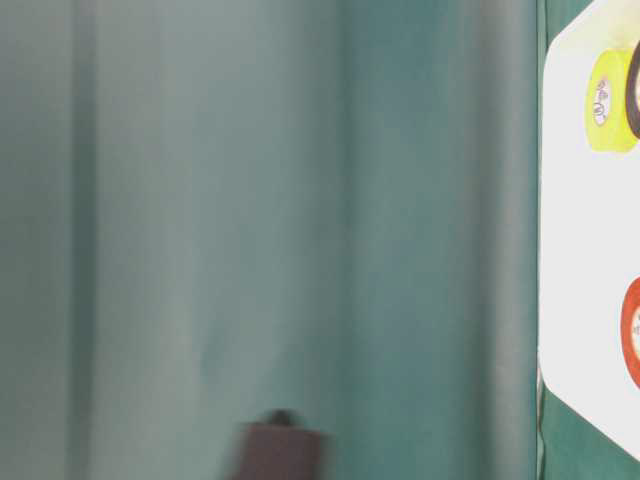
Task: Put the tape alternately from left to right into the white case.
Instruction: 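Close the left gripper on the teal roll's rim and lift, then carry the teal roll to the tray's upper left and lower it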
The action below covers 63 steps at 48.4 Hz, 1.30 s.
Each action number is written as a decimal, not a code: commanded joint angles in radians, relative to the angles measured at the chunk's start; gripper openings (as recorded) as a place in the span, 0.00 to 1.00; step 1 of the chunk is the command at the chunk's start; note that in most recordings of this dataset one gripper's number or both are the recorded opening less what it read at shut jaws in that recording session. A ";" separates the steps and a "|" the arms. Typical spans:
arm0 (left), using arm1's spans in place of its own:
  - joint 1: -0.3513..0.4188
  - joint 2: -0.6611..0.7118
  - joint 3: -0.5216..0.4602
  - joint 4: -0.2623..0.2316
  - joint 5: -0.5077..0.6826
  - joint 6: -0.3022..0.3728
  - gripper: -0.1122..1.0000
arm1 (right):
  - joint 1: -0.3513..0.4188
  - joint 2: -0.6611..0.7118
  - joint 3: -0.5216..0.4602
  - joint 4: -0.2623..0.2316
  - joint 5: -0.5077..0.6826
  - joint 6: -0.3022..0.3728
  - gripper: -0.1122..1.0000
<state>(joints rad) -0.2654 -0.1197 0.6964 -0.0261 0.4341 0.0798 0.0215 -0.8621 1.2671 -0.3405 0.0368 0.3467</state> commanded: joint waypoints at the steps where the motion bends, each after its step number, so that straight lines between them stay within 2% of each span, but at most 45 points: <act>1: -0.002 -0.063 -0.041 0.000 0.032 -0.002 0.30 | 0.000 -0.002 -0.011 0.000 -0.009 0.000 0.63; 17: 0.015 -0.080 -0.034 0.000 0.091 0.000 0.30 | 0.002 -0.002 -0.017 -0.002 -0.009 0.000 0.63; 27: 0.101 -0.103 -0.008 0.002 0.115 0.002 0.30 | 0.000 -0.002 -0.018 0.000 -0.009 0.000 0.63; 43: 0.308 -0.152 0.026 0.003 0.117 0.006 0.30 | 0.000 -0.002 -0.017 0.000 -0.009 0.000 0.63; 63: 0.617 -0.163 0.067 0.003 0.109 0.008 0.30 | 0.002 -0.002 -0.017 0.000 -0.009 0.000 0.63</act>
<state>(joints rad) 0.3037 -0.2623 0.7762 -0.0230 0.5522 0.0890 0.0215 -0.8636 1.2671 -0.3405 0.0368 0.3467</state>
